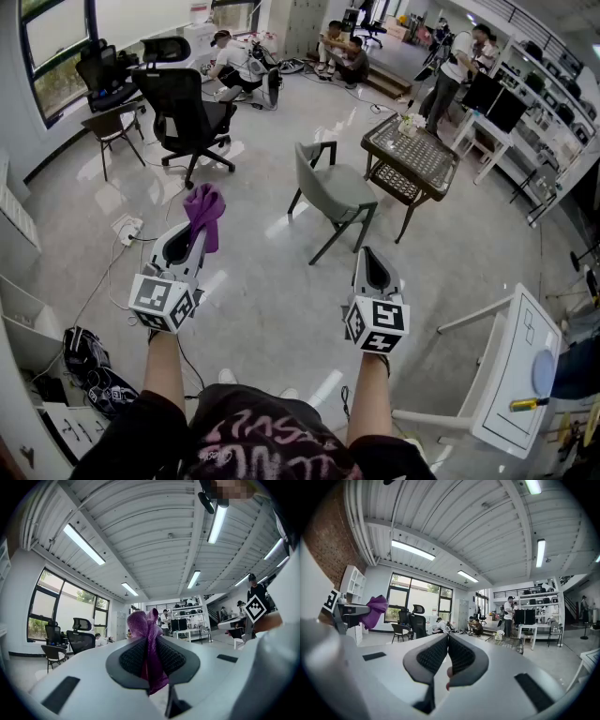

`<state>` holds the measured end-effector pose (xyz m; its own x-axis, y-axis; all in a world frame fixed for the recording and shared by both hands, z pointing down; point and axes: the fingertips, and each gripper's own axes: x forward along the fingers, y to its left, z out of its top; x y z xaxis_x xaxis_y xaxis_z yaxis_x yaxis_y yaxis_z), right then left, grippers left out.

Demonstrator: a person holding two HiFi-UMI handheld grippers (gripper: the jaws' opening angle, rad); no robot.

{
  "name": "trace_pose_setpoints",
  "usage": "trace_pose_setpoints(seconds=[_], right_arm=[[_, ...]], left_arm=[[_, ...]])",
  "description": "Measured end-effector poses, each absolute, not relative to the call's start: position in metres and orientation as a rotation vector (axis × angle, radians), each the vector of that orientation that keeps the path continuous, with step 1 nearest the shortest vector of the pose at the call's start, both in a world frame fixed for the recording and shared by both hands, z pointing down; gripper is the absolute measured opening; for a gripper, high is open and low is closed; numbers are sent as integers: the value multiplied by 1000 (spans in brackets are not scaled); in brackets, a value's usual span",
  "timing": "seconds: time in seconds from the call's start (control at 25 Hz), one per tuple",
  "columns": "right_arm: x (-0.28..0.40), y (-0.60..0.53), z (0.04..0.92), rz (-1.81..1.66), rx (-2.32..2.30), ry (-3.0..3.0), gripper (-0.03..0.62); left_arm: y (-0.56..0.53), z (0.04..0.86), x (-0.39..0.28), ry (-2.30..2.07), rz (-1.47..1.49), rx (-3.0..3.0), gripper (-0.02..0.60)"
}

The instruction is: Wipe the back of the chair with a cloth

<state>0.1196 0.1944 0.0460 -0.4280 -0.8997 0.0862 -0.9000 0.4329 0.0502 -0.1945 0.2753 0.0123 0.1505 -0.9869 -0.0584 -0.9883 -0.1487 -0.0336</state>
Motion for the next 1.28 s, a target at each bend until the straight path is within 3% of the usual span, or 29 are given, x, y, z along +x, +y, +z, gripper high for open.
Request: trace_pose_setpoints(seconds=[0.8, 1.28], right_arm=[[111, 199, 47, -13, 1639, -2556, 28], [62, 200, 52, -13, 1691, -2502, 28]], left_arm=[[270, 16, -206, 1982, 45, -2379, 71], [251, 28, -259, 1927, 75, -2458, 71]])
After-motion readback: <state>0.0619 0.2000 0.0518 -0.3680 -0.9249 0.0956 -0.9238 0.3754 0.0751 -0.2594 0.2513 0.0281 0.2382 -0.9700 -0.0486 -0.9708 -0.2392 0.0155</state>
